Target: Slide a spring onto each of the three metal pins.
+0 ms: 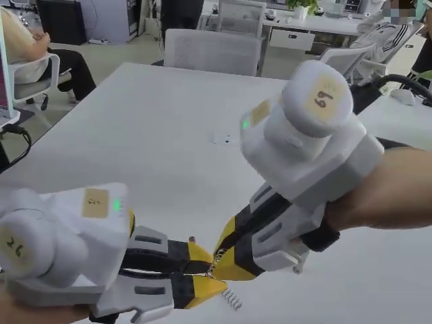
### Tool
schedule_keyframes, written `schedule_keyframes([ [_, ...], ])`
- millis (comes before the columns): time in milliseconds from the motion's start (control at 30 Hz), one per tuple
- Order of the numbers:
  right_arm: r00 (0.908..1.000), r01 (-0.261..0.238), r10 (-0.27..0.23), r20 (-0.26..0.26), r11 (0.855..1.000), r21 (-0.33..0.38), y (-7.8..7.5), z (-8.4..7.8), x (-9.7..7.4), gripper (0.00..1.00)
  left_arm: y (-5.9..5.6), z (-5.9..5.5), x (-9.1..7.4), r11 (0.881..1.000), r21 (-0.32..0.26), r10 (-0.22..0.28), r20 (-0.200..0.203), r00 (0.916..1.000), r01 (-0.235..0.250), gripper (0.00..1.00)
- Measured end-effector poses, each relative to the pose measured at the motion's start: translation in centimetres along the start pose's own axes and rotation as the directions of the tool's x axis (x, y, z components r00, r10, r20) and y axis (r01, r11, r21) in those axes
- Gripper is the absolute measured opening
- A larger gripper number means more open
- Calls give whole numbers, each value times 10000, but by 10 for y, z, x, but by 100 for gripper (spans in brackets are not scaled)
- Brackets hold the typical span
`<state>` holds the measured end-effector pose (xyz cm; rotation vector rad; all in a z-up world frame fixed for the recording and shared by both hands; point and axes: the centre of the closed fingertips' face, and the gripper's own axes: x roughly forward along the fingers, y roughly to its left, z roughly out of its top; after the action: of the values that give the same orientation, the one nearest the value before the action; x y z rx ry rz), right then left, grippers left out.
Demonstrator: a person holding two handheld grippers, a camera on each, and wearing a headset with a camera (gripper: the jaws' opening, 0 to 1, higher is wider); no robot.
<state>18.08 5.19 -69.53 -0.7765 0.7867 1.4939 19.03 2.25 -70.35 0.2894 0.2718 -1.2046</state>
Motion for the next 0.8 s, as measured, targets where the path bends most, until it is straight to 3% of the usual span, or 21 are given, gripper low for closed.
schedule_keyframes([
  [167, 9996, -39, 36, -291, 9999, -113, 0, -3, 1, 8, -1, -2, 1, 10000, -29, -30, -169, 9999, 30, 1],
  [600, 9985, -37, 31, -554, 9999, -101, -2, -5, 0, 8, 2, -1, 3, 9995, -304, -69, 187, 9998, 75, 3],
  [700, 9982, 93, -103, -596, 9998, -159, -6, -5, -1, 8, 2, 1, 3, 9986, -524, -50, 437, 9990, 72, 10],
  [800, 9980, 110, -112, -620, 9999, -26, -9, -7, -3, 8, 4, -1, 3, 9989, -477, 7, 301, 9995, 7, 11],
])
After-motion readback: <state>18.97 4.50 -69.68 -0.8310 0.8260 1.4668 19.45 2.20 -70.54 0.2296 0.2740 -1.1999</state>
